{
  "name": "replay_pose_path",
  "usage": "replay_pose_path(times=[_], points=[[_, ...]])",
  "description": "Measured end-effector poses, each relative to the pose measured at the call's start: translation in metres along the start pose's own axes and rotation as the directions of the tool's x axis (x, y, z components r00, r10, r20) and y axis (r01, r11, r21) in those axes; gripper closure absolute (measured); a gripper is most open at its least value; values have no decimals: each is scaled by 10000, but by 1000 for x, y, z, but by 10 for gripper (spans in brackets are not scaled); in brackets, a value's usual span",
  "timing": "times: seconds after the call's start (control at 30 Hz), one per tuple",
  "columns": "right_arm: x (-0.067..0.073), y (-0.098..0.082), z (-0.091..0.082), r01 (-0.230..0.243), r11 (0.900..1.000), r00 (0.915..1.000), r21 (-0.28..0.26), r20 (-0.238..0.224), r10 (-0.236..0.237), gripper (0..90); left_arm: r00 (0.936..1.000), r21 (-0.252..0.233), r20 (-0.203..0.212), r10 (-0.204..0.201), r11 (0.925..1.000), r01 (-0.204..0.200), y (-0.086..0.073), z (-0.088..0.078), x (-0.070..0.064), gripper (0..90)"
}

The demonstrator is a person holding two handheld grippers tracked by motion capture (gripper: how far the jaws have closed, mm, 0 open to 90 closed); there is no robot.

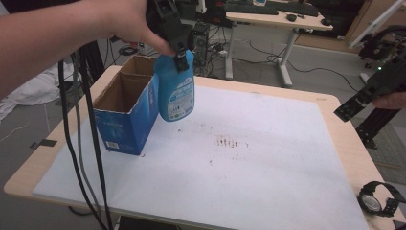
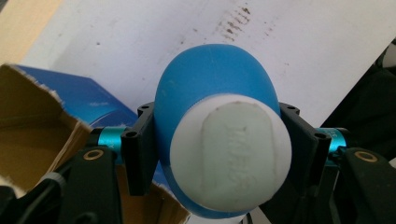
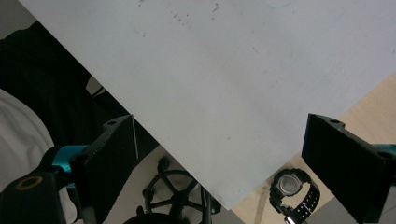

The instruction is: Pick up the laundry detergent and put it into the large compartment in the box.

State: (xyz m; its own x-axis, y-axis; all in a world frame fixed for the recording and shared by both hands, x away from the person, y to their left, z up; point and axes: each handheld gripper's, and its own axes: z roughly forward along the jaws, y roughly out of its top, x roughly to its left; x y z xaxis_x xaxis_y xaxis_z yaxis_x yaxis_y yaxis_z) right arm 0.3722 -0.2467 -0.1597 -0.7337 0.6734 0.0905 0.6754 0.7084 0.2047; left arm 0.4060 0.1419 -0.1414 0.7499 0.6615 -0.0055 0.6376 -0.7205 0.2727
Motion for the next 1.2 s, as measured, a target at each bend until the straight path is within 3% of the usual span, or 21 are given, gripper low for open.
replay_pose_path(times=[0.2,0.47,0.67,0.87,0.93,0.97,1.0,1.1,1.2], points=[[-3,2,2,9,10000,10000,-28,-67,-9,97,9980,-331,-205,-592,9977,585,-19,-25,14,372],[-8,4,3,-51,10000,9999,-47,-127,51,97,9868,-683,-409,-1568,9857,1538,-44,-52,36,372],[-11,5,5,-146,9999,9997,-27,-178,146,97,9699,-770,-592,-2360,9698,2313,-61,-61,54,373],[-13,5,6,-210,9998,9996,-6,-211,209,97,9450,-727,-844,-3161,9478,3105,-74,-61,69,373],[-14,5,6,-184,9998,9996,-25,-209,183,97,9385,-679,-910,-3332,9423,3279,-78,-60,74,373],[-14,5,6,-185,9998,9996,-4,-204,185,97,9385,-679,-910,-3332,9423,3279,-78,-60,74,373],[-14,6,6,-252,9997,9995,31,-204,252,97,9333,-705,-923,-3471,9372,3416,-80,-60,76,373],[-15,6,7,-254,9997,9994,13,-224,255,97,9301,-650,-907,-3560,9340,3512,-82,-57,78,373],[-16,5,7,-206,9998,9996,3,-215,206,97,9311,-585,-856,-3546,9347,3506,-82,-52,79,373]])
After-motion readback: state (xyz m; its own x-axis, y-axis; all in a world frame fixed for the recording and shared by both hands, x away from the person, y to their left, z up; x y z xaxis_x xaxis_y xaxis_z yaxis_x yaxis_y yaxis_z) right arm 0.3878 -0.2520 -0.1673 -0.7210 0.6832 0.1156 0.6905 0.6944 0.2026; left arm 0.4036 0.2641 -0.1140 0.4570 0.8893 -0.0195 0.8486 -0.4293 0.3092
